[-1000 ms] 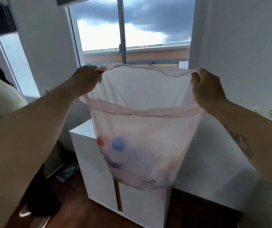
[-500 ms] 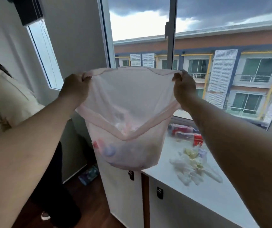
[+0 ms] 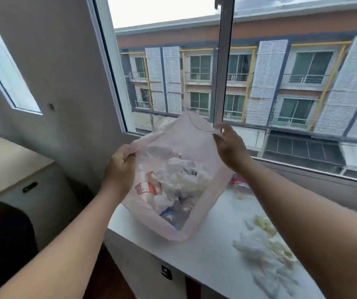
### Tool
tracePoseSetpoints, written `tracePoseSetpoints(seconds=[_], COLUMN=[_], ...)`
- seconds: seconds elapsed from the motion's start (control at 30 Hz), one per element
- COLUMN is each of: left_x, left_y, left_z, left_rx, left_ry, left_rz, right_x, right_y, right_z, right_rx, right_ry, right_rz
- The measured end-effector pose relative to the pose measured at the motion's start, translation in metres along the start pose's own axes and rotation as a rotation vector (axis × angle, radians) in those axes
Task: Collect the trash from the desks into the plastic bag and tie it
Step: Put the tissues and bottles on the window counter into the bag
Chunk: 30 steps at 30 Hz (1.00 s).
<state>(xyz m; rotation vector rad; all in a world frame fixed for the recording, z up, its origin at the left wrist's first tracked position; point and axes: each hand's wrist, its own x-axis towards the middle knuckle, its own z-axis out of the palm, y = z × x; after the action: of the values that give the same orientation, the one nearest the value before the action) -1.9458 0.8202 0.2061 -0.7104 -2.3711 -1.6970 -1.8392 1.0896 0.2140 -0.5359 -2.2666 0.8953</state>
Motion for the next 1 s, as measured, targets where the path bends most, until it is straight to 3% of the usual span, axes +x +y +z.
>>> tracePoseSetpoints(seconds=[0.1,0.2,0.4,0.5,0.7,0.8,0.87,0.93,1.0], left_x=[0.011,0.018,0.021,0.018,0.024,0.02,0.018,0.018,0.02], left_y=[-0.016,-0.023,-0.031,-0.026,-0.018,-0.024,-0.028,-0.031,-0.03], left_z=[0.039,0.076,0.137,0.159,0.178,0.177,0.173,0.167,0.157], left_rx=[-0.109,-0.126,-0.167,-0.27,-0.295,-0.252,-0.229,-0.217,-0.189], left_ry=[-0.083,-0.211,-0.381,-0.417,-0.493,-0.479,-0.464,-0.442,-0.411], left_rz=[0.0,0.037,0.116,0.088,0.057,0.077,0.073,0.049,0.048], right_x=[-0.028,-0.081,-0.201,-0.246,-0.278,-0.263,-0.254,-0.246,-0.233], right_y=[0.035,0.081,0.133,0.135,0.135,0.139,0.146,0.151,0.147], right_z=[-0.008,-0.026,-0.044,-0.022,0.029,0.025,0.017,0.008,-0.004], right_rx=[-0.098,-0.231,-0.681,-0.744,-0.754,-0.865,-0.893,-0.836,-0.737], right_ry=[-0.011,-0.036,-0.251,-0.248,-0.083,0.03,0.001,-0.037,0.042], right_rz=[0.091,0.334,0.666,0.685,0.747,0.735,0.685,0.682,0.651])
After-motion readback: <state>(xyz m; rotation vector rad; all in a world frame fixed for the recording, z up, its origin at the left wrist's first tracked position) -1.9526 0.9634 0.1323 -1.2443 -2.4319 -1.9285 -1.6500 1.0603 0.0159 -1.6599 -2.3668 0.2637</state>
